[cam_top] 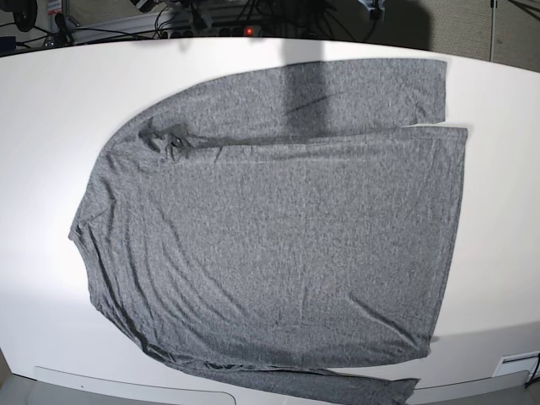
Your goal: Fold the T-shirt properly
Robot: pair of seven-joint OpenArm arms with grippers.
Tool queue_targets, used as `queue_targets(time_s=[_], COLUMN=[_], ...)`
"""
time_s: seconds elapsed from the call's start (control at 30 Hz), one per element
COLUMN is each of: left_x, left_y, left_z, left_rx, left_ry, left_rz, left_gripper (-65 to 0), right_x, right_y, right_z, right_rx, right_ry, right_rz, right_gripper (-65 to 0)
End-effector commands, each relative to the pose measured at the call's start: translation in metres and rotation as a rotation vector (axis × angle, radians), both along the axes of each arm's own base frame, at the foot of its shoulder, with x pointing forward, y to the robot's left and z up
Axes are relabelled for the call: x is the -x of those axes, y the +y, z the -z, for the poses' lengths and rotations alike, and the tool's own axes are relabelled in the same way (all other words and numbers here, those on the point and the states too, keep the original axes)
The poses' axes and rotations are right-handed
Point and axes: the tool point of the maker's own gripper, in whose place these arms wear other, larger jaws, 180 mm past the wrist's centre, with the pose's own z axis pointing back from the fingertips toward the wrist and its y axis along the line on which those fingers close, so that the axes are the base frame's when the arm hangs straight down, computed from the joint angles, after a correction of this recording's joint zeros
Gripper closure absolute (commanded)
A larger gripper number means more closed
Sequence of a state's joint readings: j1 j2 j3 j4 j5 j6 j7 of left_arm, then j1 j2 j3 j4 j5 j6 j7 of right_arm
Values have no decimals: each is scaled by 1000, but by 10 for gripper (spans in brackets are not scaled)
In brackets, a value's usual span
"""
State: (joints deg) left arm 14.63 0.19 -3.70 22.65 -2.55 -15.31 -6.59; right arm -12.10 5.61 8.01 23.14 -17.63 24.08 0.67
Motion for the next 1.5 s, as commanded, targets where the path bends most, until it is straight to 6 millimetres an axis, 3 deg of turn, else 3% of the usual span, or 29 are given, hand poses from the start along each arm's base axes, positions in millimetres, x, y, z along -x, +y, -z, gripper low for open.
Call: queue_targets(time_s=[0.0,0.77,1.17,1.33,1.47], left_x=[3,3,3,11,19], left_y=[-3,-3,-2,-2,-3], left_z=[-2,-2,-2,-4,-13], left_rx=[12,12,11,8,-8], left_ry=[-8,-8,-11,-15,-83], left_rz=[1,1,0,-2,91], left_gripper=[-26,-26,-26,-26,-26], right_x=[-1,-12,-10,-1,4], right_y=[-3,-5,-14,-21,-34], right_z=[-1,-4,-6,-8,-12], right_rx=[-5,-32,-56,-53,-45], right_ry=[-11,-72,-58,-49,-84], right_rz=[5,8,-6,15,66], right_gripper=[-11,-11,-11,-11,-11])
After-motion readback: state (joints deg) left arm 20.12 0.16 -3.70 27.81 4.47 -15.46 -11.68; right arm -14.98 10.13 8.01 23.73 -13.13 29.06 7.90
